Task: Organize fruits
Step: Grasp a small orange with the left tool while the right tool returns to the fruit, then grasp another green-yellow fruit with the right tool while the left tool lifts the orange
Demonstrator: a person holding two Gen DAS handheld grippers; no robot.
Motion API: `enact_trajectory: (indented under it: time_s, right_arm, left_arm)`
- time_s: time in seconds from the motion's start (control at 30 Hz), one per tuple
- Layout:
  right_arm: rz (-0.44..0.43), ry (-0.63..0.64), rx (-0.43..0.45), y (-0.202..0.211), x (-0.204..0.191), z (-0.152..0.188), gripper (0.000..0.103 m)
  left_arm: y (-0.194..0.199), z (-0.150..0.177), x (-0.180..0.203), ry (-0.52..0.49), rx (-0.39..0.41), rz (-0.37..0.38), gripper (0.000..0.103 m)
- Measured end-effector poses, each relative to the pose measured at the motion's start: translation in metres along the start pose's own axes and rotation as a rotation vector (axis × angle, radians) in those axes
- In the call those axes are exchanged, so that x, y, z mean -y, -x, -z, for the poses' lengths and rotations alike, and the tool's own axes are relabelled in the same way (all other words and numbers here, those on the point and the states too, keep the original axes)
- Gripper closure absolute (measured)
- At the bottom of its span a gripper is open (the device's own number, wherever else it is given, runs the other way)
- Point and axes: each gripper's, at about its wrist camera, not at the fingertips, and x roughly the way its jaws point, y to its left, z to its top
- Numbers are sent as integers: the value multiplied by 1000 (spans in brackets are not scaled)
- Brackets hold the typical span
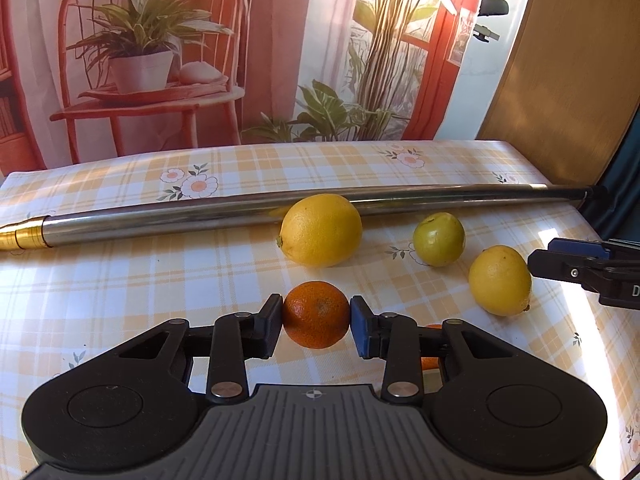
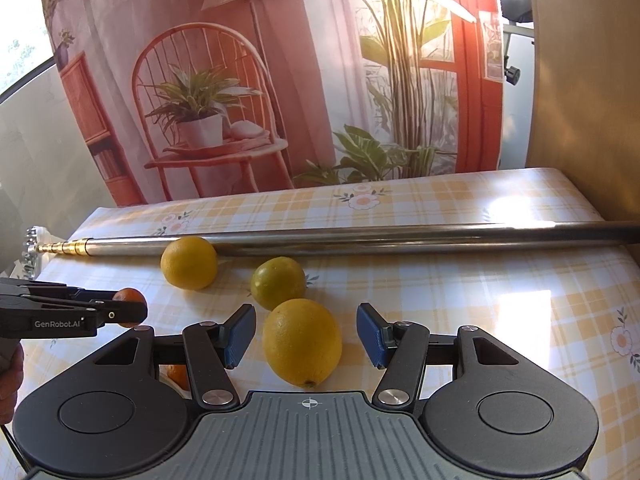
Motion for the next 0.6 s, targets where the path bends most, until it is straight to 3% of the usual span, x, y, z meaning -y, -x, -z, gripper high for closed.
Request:
enact_trajectory:
  time_s: [0.27,0.6]
  right_arm:
    - [-63,82,20,-28,-17,-19,50]
    - [-43,86,-100,-85,-24,-31,49]
  left_arm:
    - [37,9,-6,34,74,-48,65]
    - [52,17,-6,42,90,-46,65]
